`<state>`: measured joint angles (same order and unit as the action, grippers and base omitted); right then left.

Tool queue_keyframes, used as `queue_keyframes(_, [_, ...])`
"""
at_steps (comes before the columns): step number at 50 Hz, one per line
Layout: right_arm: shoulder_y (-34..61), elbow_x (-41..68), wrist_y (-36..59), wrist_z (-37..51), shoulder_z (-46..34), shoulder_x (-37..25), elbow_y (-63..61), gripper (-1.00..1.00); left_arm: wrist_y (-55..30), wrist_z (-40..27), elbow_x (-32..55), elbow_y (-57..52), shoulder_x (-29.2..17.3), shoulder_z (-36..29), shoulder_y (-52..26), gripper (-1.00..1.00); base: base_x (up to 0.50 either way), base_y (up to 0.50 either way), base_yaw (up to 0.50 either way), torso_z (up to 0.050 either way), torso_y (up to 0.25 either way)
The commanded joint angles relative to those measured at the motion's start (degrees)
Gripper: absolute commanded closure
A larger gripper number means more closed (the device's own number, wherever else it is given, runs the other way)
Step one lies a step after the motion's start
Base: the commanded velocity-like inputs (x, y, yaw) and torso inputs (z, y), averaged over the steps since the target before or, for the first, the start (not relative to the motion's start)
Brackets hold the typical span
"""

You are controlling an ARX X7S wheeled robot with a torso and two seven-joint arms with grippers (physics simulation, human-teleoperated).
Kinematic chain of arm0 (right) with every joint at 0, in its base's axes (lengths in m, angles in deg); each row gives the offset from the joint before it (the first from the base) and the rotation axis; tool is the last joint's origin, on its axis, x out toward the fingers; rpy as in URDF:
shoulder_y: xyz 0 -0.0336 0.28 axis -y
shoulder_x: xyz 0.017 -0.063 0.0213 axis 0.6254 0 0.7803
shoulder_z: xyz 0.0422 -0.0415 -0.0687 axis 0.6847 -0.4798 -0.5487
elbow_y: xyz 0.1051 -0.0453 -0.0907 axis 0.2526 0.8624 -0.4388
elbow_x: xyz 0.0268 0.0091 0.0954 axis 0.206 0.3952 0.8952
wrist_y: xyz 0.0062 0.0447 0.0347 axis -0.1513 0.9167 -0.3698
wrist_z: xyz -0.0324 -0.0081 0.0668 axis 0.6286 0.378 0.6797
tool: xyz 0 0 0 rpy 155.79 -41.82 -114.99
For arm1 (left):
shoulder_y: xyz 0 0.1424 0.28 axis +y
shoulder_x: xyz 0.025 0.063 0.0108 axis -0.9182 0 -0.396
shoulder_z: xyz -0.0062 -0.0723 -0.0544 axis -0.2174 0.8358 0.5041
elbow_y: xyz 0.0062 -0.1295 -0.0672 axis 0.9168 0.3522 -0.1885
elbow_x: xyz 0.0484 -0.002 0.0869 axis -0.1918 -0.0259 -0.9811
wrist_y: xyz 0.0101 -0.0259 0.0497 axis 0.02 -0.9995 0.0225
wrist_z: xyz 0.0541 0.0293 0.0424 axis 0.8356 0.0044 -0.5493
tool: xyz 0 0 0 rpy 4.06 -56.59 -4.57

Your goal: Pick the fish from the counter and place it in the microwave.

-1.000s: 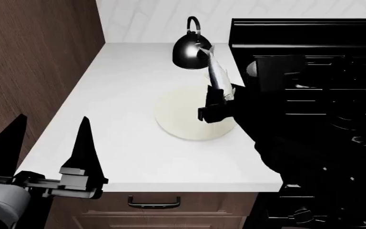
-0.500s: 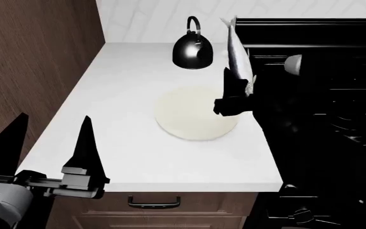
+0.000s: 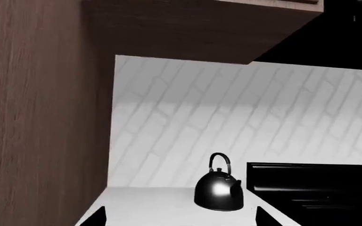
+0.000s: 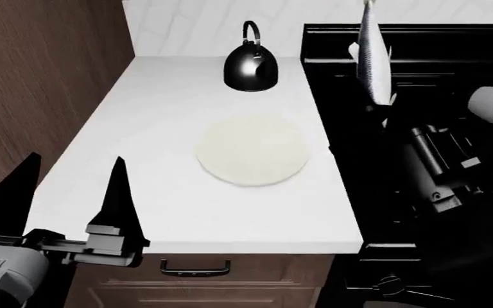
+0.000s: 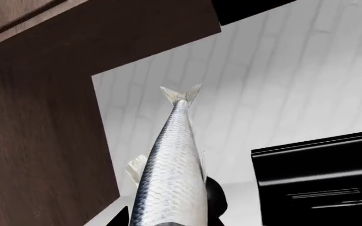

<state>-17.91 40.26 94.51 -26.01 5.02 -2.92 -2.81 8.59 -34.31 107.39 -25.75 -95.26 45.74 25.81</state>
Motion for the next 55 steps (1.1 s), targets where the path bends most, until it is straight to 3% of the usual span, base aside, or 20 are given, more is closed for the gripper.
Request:
queue_keyframes(1, [-2.8, -1.3, -2.9, -1.4, 3.0, -0.6, -2.9, 1.00, 0.1, -0.1, -0.3, 0.2, 0.1, -0.7, 0.0, -1.00, -0.09, -0.44, 0.00, 0.000, 0.000])
queue_keyframes(55, [-2.0, -0.4, -3.7, -1.2, 2.6, -0.9, -4.4, 1.00, -0.6, -1.7, -0.2, -0.6, -0.7, -2.4, -1.7, -1.00, -0.01, -0.43, 0.00, 0.000, 0.000])
